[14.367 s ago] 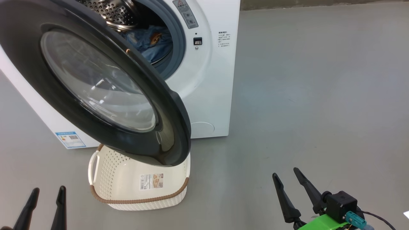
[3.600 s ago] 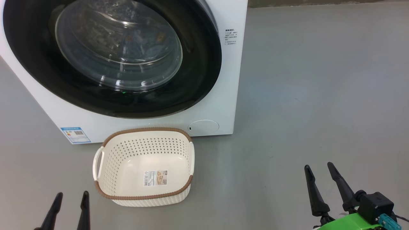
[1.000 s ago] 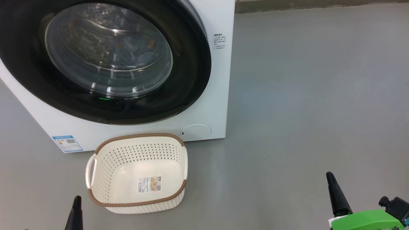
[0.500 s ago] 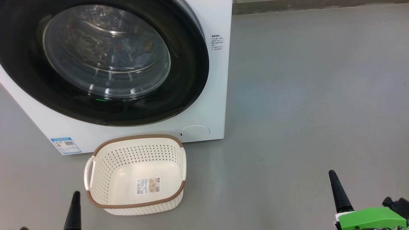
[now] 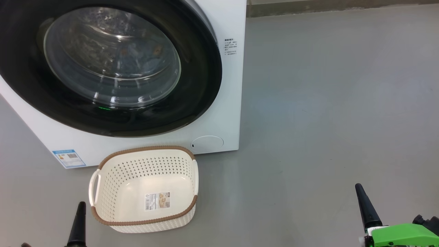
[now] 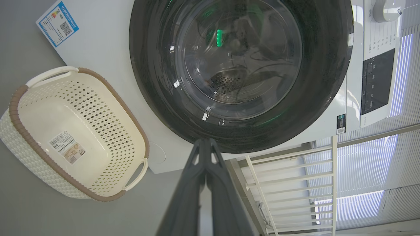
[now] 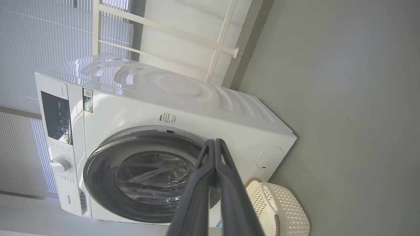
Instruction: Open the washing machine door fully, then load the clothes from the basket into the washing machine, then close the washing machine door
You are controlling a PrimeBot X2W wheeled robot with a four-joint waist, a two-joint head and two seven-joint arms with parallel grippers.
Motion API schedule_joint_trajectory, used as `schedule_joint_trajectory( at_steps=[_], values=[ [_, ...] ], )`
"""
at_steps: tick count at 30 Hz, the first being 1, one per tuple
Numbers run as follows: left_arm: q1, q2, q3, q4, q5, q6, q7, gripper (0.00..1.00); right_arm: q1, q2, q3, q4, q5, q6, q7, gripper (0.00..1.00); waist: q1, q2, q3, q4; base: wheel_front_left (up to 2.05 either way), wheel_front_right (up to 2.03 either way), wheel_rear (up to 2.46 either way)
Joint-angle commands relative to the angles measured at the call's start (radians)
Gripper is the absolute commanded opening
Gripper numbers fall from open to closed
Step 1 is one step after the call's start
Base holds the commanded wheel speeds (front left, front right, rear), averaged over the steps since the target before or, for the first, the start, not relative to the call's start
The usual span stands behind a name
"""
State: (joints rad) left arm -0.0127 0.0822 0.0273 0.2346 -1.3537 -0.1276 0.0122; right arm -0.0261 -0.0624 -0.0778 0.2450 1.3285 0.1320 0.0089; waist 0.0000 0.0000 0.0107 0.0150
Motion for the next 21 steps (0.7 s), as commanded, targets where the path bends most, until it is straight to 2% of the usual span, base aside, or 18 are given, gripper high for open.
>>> schedule_joint_trajectory(
  at_steps=[1,21],
  values=[
    [-0.048,0.007,0.031,-0.014,-0.027,-0.002,0.010,0.00,-0.053,-0.008,0.013,-0.020,0.034,-0.001,0.008,0.00,0.0000,0.0000,0.000,-0.001,0.00,0.00,0.00],
    [-0.085,-0.011,0.057,0.005,-0.230,-0.003,0.069,0.00,-0.074,-0.008,-0.004,-0.005,0.254,-0.001,0.068,0.00,0.0000,0.0000,-0.006,-0.012,0.00,0.00,0.00]
  ],
)
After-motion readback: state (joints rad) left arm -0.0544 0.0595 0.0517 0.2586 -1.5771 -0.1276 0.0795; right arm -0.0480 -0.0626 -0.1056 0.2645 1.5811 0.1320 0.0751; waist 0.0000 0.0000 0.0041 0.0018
